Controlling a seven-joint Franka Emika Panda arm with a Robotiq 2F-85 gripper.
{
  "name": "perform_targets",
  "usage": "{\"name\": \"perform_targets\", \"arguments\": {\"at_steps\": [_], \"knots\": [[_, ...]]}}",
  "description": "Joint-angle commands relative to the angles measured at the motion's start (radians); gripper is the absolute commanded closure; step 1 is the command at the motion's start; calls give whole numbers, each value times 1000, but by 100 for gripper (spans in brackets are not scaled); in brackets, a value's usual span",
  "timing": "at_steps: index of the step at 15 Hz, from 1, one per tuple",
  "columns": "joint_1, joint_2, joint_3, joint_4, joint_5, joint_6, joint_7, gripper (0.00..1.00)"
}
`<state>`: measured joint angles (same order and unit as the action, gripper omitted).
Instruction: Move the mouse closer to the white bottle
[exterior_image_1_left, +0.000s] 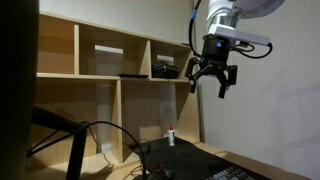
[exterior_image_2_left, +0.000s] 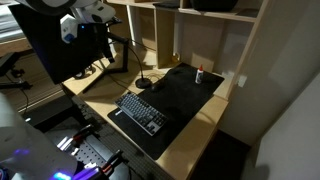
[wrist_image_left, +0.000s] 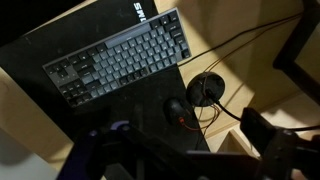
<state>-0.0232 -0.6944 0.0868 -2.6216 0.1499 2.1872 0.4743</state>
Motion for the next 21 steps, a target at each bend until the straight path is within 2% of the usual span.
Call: {"name": "perform_targets", "arguments": {"at_steps": [1, 3, 5, 6, 9, 11, 12, 13, 14, 17, 19, 21], "knots": [[-15, 1, 15, 0, 11, -5, -9, 0], [-14, 16, 17, -1, 10, -4, -8, 0], [-56, 230, 71, 71, -43, 22, 66, 0], [-86, 254, 90, 75, -80, 28, 116, 0], [-102, 412, 99, 148, -155, 70, 196, 0], [-106, 536, 85, 237, -210, 70, 281, 0], [-67, 593, 39, 298, -128, 34, 204, 0], [-57, 652, 24, 350, -105, 29, 196, 0], [-48, 512, 30, 217, -148, 68, 226, 0], [-35, 640, 1, 323, -126, 65, 217, 0], [-17, 659, 9, 316, -136, 68, 187, 0], [6, 722, 17, 312, -270, 152, 180, 0]]}}
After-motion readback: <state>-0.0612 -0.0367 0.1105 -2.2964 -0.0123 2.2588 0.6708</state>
